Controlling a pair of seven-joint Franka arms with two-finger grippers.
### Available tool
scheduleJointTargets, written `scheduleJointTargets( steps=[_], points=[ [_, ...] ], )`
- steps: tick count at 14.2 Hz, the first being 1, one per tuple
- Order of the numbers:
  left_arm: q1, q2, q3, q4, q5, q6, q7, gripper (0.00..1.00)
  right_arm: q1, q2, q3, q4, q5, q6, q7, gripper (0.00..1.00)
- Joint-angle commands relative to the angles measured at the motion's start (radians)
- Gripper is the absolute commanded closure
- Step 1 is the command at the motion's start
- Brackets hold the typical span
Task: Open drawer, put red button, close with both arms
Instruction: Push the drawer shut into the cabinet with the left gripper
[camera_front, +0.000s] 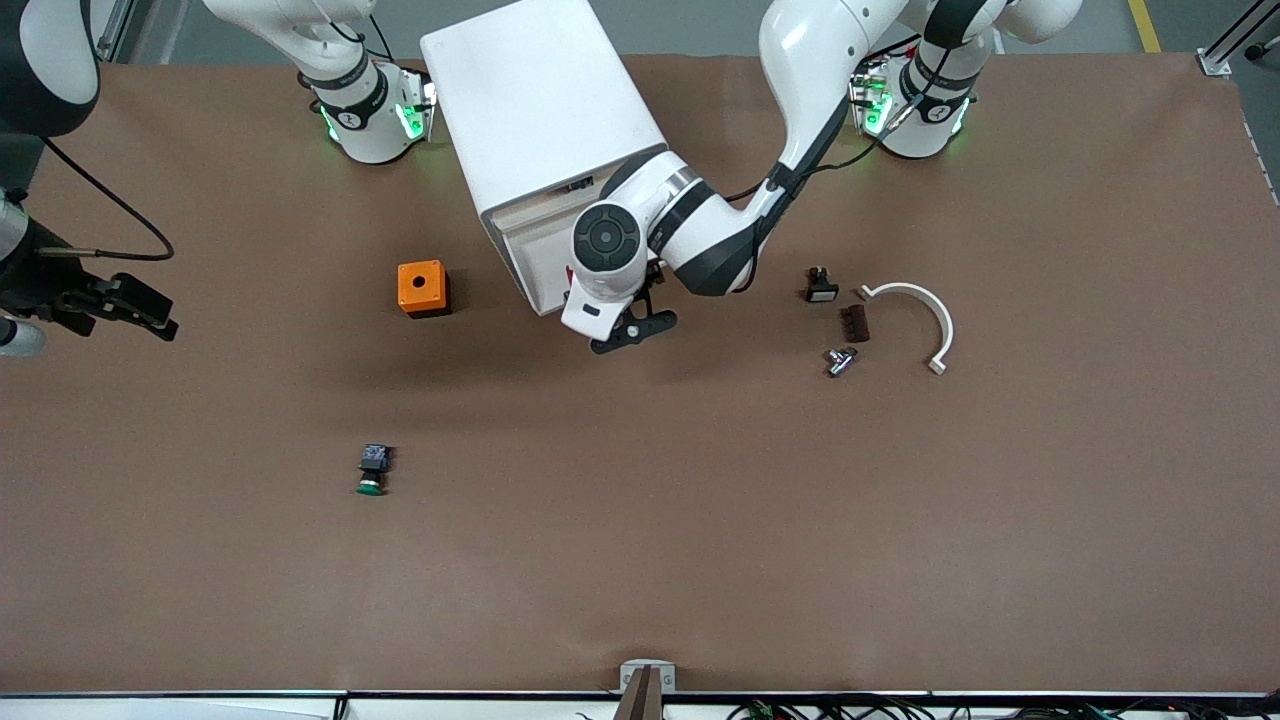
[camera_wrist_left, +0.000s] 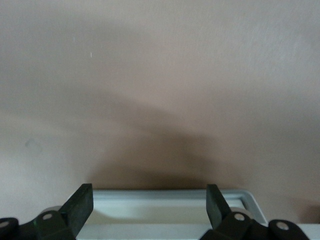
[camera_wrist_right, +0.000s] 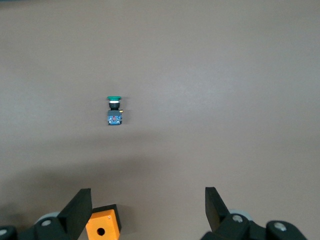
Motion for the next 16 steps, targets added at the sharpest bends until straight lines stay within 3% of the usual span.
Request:
scheduleJointTargets(
  steps=[1,4,16],
  points=[
    [-0.010,-0.015,-0.011,-0.004,-0.036,-0.028,-0.042,0.01,-0.016,-0.010,0.018,0.006,-0.028,-0.006,-0.025,0.00],
    [-0.007,-0.015,-0.043,-0.005,-0.064,-0.030,-0.085,0.01,-0.016,-0.007,0.017,0.010,-0.025,0.015,-0.023,0.00],
    [-0.021,0.000,-0.051,-0.048,-0.314,-0.030,-0.084,0.01,-0.023,-0.006,0.017,0.022,-0.025,0.028,-0.023,0.00]
  ],
)
